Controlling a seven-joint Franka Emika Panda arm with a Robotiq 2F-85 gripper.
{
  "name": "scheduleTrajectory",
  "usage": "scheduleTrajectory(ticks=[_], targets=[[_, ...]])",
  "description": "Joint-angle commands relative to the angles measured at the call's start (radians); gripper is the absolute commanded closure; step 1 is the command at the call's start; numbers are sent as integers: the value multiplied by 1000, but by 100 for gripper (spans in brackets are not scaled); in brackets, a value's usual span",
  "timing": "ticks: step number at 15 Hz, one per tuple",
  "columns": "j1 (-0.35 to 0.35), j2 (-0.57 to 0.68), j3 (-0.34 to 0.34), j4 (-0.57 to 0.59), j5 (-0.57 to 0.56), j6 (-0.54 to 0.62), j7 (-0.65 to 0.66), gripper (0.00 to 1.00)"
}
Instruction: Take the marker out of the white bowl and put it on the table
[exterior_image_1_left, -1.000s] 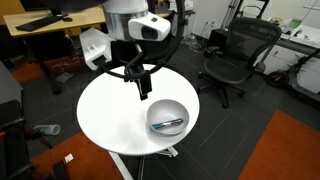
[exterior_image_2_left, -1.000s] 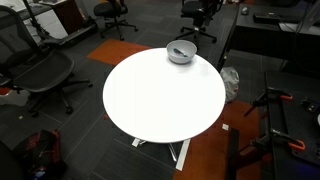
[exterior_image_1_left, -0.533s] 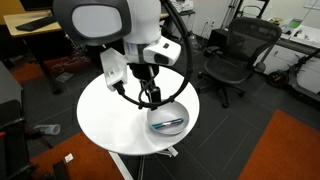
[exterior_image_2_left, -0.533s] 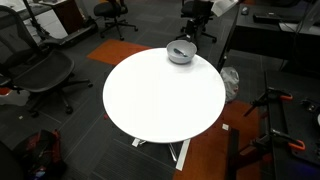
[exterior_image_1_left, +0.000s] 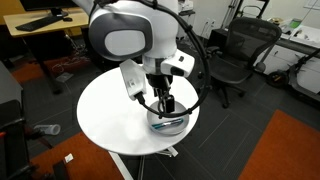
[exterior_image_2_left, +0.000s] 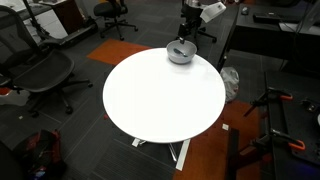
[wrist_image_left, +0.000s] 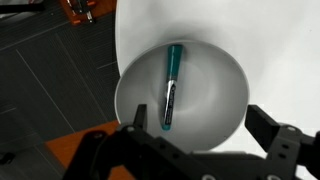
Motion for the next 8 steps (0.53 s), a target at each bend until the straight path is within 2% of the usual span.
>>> scheduleTrajectory(ticks=[1,8], targets=[[-26,78,20,106,12,-34,34,0],[-59,200,36,242,22,-78,32,0]])
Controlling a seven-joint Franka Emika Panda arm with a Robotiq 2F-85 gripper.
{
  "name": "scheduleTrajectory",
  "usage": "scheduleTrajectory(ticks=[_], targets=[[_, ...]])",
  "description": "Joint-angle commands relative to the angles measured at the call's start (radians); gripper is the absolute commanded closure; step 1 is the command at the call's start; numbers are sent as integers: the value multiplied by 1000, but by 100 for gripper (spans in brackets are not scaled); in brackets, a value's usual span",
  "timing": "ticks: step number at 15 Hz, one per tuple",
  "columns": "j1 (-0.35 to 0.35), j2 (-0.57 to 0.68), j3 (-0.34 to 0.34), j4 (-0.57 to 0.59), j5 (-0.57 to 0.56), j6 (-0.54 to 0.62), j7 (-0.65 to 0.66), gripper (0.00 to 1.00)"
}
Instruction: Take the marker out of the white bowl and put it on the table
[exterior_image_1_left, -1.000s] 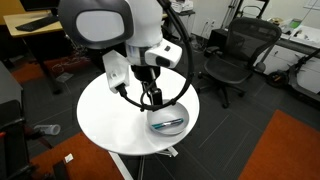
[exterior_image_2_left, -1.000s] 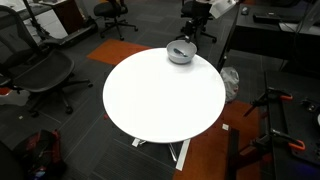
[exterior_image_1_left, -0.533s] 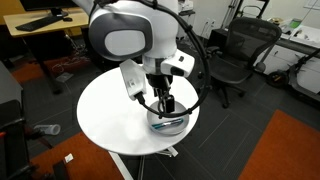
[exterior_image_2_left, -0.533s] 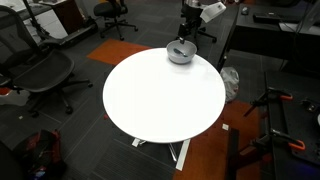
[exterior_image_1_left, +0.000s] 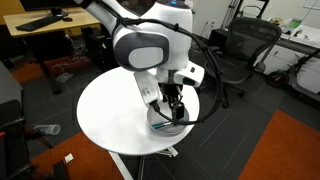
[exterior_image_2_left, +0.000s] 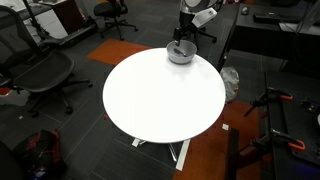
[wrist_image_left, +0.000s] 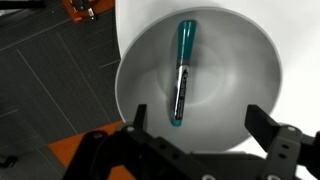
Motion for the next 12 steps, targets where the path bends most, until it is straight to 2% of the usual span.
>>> scheduleTrajectory(ticks=[1,12], targets=[[-38,67,33,98,25,-62,17,0],[-49,208,45,261,26,-141,46,0]])
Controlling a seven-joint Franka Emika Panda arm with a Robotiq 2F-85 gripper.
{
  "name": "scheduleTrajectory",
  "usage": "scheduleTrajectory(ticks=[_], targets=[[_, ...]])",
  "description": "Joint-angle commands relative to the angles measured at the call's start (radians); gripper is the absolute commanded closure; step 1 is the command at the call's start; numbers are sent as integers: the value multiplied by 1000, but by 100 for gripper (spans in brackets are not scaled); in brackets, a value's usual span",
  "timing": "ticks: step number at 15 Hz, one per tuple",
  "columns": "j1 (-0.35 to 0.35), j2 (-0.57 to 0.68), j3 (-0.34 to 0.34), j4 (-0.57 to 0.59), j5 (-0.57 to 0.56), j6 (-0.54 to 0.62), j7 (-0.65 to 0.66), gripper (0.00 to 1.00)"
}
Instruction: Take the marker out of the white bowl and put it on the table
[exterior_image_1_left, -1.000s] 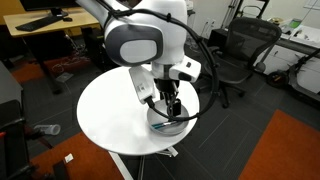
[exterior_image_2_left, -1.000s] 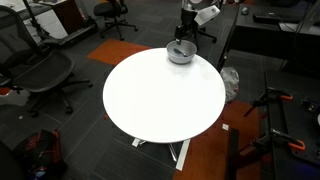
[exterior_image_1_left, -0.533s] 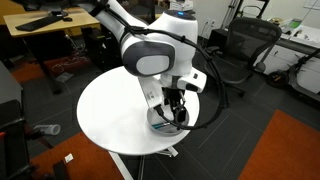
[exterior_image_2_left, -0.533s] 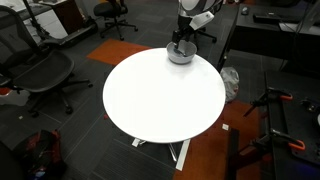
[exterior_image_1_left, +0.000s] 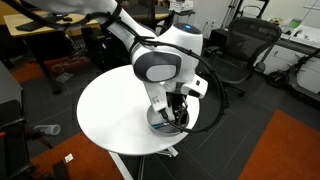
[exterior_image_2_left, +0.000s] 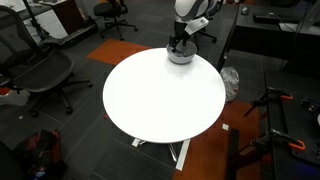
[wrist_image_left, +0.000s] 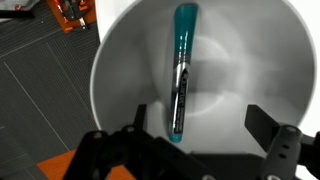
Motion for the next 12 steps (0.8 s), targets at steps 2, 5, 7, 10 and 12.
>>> scheduleTrajectory(ticks=[2,5,7,10,12], targets=[[-5,61,5,100,7,-78,49,0],[-5,90,3,138,5,-110,61,0],[-6,106,5,159,6,-124,60,25],[-8,122,4,180,6,-133,61,41],[-10,130,4,192,7,-139,61,58]])
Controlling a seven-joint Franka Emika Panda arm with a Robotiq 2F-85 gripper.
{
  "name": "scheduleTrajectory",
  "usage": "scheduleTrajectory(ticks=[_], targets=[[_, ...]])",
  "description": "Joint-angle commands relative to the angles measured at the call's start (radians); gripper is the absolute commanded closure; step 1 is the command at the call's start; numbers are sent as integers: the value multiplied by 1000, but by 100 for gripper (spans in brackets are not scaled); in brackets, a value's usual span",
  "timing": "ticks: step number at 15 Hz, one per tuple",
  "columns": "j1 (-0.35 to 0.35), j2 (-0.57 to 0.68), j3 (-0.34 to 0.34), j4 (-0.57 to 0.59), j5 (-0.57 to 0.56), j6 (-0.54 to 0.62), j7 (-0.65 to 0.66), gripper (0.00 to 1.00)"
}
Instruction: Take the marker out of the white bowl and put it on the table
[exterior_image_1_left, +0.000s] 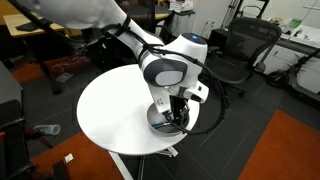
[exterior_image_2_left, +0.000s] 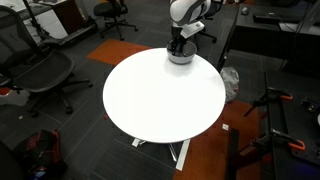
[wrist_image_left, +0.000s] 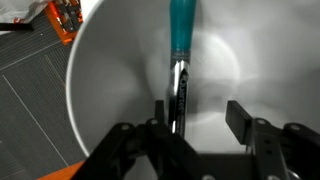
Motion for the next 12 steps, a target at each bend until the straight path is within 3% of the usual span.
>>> scheduleTrajectory(ticks=[1,5,6,12], targets=[[-9,23,4,56,7,-47,29,66],[-11,26,5,64,7,-47,29,96],[-11,23,5,60,7,-44,28,99],[18,-61,-11,-22,-16,-7,34,95]])
